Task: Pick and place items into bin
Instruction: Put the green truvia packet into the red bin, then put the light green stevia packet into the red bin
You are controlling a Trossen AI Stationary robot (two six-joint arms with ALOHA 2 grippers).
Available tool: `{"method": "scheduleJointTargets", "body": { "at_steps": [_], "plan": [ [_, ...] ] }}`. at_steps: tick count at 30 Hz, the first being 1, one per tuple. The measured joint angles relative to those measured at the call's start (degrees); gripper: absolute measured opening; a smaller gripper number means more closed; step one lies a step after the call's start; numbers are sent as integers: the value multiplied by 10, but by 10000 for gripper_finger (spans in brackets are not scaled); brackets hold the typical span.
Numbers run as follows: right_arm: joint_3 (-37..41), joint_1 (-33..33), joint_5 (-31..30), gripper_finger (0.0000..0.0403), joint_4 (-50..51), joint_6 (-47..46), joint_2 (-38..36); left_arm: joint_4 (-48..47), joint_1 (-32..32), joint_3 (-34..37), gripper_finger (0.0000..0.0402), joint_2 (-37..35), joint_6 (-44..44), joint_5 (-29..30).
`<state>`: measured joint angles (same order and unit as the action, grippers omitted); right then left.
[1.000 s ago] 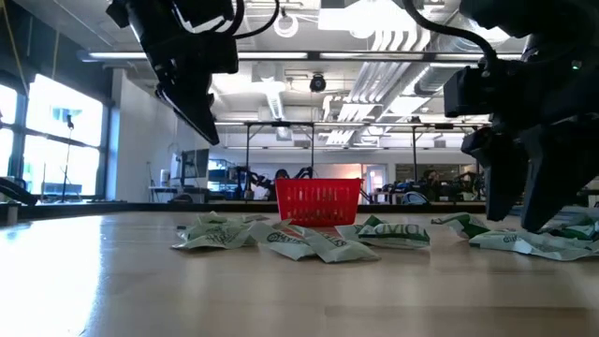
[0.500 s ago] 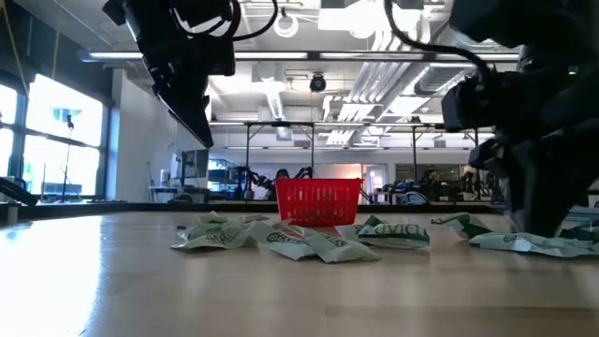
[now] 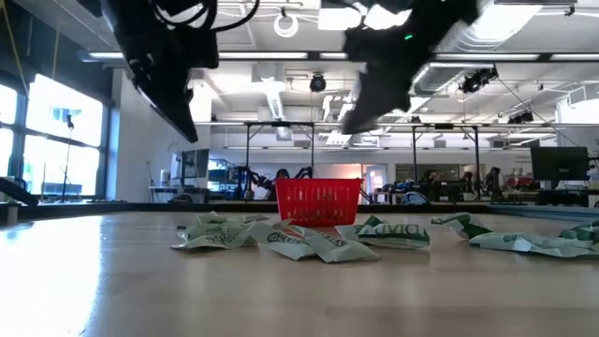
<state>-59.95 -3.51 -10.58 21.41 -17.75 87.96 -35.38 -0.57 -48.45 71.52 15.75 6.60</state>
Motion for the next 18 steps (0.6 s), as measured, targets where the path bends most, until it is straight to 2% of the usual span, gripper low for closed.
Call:
{"method": "scheduleJointTargets", "body": {
  "at_steps": [4,9,13,18],
  "plan": [
    [-52,-46,91,59,-10,16,81,88,-20,74,156,-22,63,0],
    [-120,-58,116,154,56,17,142,192,-21,121,156,-11,89,0],
    [-150,-52,77,241,127,52,138,211,-21,120,169,23,69,1],
    [-147,-32,-37,320,198,94,100,280,-21,110,228,89,29,4]
  ]
}}
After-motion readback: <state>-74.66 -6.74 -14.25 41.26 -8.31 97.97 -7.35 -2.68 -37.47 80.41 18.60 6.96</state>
